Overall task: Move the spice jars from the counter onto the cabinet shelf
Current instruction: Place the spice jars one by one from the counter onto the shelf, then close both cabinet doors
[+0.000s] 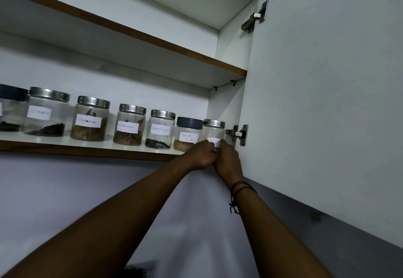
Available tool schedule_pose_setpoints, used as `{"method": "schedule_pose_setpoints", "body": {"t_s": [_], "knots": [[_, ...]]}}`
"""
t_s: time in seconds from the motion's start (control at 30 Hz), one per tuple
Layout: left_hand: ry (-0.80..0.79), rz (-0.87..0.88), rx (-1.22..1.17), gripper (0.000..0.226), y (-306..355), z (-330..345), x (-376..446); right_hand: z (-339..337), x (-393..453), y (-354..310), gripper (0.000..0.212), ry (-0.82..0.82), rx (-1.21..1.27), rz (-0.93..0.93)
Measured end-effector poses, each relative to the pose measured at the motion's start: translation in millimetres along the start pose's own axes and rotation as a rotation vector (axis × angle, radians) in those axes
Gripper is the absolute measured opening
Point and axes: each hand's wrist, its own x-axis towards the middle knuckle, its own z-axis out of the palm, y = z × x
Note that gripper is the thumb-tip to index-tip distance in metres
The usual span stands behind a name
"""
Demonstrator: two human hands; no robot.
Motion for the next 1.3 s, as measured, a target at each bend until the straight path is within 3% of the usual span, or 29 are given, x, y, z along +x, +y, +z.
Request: {"method": "schedule_pose_setpoints", "body": {"t_s": [0.3, 0.5, 0.67, 0.77, 0.9, 0.97, 1.07, 1.2, 1.3], "knots": [[0.199, 0.191, -0.338, 0.032, 39.3, 1.2, -29.6, -63.5, -39.8, -23.8, 0.020, 0.109, 0.042, -0.216], [0.285, 0.405, -0.531, 0.023, 104.8, -12.4, -56.5, -141.0, -72.0, -60.8, 0.021, 0.248, -0.083, -0.338], [0.297, 0.570, -0.632, 0.030, 169.7, -12.5, -71.8, -211.2, -105.5, -80.1, 0.014, 0.399, -0.253, -0.383], [0.270, 0.659, -0.670, 0.034, 207.3, -5.7, -82.9, -248.0, -127.4, -82.1, 0.012, 0.515, -0.463, -0.373], [0.220, 0.703, -0.657, 0.047, 249.6, 10.2, -90.6, -290.5, -153.9, -72.1, 0.044, 0.543, -0.739, -0.170], [0.176, 0.720, -0.647, 0.053, 267.9, 19.9, -95.6, -306.9, -167.2, -65.7, 0.050, 0.565, -0.783, -0.118], [0.103, 0.747, -0.623, 0.059, 291.4, 33.9, -102.3, -324.6, -184.5, -55.2, 0.053, 0.609, -0.773, -0.042], [0.061, 0.726, -0.503, 0.068, 309.7, 47.5, -107.2, -340.1, -193.8, -46.1, 0.062, 0.498, -0.459, -0.022], [0.070, 0.738, -0.511, 0.069, 312.9, 47.6, -112.9, -343.0, -194.6, -48.4, 0.060, 0.563, -0.384, -0.057]]}}
